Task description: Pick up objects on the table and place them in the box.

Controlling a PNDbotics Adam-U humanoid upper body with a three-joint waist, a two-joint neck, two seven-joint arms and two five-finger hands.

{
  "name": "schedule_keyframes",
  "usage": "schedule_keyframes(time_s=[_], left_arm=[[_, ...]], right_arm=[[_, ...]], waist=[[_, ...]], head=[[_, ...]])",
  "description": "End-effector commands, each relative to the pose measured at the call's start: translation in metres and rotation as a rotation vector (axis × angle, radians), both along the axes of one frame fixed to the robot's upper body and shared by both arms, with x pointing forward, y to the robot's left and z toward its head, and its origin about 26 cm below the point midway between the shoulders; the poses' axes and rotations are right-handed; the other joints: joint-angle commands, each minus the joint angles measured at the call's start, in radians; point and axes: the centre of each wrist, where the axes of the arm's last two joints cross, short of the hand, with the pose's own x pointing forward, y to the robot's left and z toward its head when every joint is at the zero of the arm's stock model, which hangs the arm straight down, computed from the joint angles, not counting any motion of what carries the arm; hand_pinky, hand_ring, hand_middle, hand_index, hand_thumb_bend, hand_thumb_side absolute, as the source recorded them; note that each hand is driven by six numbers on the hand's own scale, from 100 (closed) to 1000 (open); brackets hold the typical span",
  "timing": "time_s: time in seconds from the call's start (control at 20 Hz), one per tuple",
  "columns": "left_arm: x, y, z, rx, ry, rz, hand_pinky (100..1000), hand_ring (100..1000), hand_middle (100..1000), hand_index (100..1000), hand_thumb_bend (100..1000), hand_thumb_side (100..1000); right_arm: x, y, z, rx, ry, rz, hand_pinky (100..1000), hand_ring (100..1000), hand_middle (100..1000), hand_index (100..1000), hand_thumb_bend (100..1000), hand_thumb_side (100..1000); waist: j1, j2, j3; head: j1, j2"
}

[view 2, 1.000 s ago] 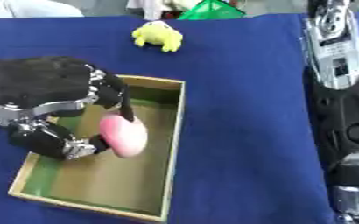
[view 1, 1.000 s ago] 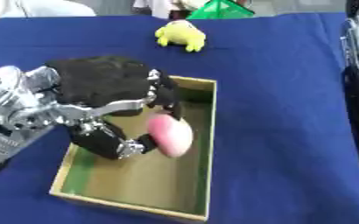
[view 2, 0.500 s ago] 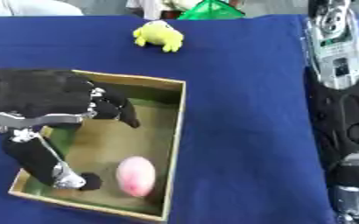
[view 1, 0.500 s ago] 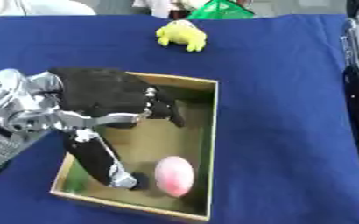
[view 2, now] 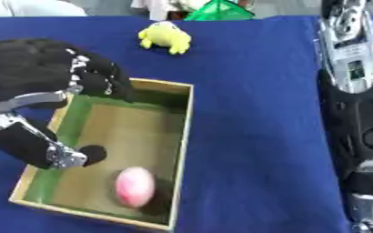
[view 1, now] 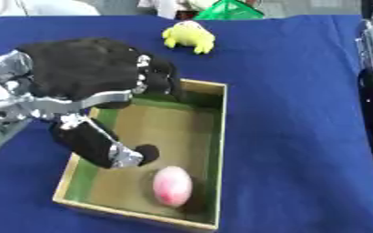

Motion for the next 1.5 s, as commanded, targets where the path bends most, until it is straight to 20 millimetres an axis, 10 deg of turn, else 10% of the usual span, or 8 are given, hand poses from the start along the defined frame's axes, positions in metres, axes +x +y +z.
schedule_keyframes(time_s=[0.05,0.3,1.0,1.5], left_arm=[[-0.004,0.011,0.020,-0.080,-0.109,0.022,660,799,794,869,371,467],[0.010,0.023,0.030,-0.224,-0.181,0.110,667,805,799,873,362,461],[0.140,0.025,0.033,-0.361,-0.154,0.381,665,801,793,885,411,495],[0.186,0.041,0.006,-0.415,-0.105,0.496,680,823,800,902,528,453]], right_arm=[[-0.004,-0.006,0.014,-0.014,-0.041,-0.011,754,916,663,844,779,1000],[-0.004,-0.004,0.017,-0.016,-0.052,-0.009,754,916,664,845,779,1000],[-0.002,0.006,0.023,-0.028,-0.071,0.017,755,916,664,845,784,1000],[0.000,0.014,0.033,-0.028,-0.098,0.043,755,916,664,845,781,1000]], waist=[[-0.001,-0.022,-0.001],[-0.002,-0.020,-0.009],[-0.001,-0.007,-0.048],[-0.010,0.018,-0.085]], head=[[-0.001,-0.006],[0.000,-0.011],[0.030,-0.024],[0.042,-0.053]])
